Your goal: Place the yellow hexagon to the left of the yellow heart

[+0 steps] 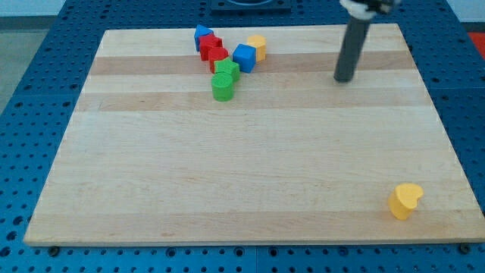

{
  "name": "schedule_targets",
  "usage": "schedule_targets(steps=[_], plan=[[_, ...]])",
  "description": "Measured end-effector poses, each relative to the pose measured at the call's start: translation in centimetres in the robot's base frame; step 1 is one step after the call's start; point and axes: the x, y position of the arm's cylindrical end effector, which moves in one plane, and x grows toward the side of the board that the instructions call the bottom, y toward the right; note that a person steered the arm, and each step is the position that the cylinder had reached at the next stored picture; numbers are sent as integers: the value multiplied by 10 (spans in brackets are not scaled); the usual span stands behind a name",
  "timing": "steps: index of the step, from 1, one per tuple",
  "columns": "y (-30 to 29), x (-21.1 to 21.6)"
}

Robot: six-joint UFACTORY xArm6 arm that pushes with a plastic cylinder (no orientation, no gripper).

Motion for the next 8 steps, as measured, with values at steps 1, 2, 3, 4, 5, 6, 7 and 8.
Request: schedule_targets(steps=[1, 2, 3, 4, 5, 6, 7, 8], plan=[[-7, -70], [-56, -107], [-121, -109], [-162, -109], [-158, -89], [-137, -72], [-135, -61], [-135, -37]])
